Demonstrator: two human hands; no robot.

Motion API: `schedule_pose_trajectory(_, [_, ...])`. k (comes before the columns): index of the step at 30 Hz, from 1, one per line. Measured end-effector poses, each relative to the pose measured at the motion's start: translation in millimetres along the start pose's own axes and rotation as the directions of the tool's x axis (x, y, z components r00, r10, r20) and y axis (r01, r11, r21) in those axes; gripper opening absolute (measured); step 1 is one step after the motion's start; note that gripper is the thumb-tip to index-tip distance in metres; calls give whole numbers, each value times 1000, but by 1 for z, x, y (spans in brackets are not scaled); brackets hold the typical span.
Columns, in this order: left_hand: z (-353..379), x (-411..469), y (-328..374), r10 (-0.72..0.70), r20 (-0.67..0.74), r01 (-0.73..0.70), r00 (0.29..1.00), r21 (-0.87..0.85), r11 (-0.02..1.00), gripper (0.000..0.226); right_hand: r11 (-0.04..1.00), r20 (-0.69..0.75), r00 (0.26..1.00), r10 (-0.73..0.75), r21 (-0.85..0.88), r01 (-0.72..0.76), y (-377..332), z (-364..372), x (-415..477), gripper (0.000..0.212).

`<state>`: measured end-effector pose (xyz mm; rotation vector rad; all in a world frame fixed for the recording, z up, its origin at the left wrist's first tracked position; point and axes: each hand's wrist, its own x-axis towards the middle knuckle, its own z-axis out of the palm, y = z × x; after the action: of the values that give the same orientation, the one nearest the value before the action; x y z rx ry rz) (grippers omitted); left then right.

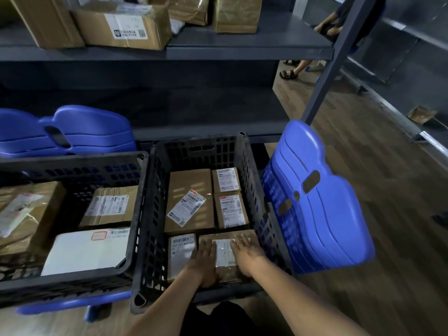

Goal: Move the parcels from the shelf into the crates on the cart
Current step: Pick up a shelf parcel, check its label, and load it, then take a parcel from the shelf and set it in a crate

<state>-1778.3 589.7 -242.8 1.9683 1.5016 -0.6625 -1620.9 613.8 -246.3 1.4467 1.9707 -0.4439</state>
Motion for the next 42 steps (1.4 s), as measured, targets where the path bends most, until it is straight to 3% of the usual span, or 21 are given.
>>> schedule_pose_trajectory(7, [-3,4,-1,23,104,-33,994,98,995,85,996,162,987,-13,-86,27,3,3,12,78])
schedule_pose_trajectory(14, [-7,5,-3,12,91,-23,996,122,992,89,998,146,989,-13,-55,22,1,-1,12,80])
schedule_pose_trajectory(21, [-37,-37,4,-46,-85,53,995,73,996,86,995,-61,994,-92,39,95,2,-41,-37,74])
schedule_pose_trajectory(29, [-134,-113,-9,-68,-275,81,959,34,996,81,971,-248,956,-156,138,194,15,-149,-95,73])
schedule_pose_trajectory(33, [-183,-138,-25,-88,-418,112,904,33,993,77,961,-411,889,-204,88,261,18,-204,-103,75])
schedule_pose_trajectory(37, [-232,-160,-50,-145,-576,183,804,8,983,79,953,-570,789,-231,33,302,9,-264,-111,73])
schedule_pose_trajectory(42, [-287,-191,-90,-194,-671,257,715,-6,966,80,951,-654,713,-254,-33,309,-10,-336,-119,73])
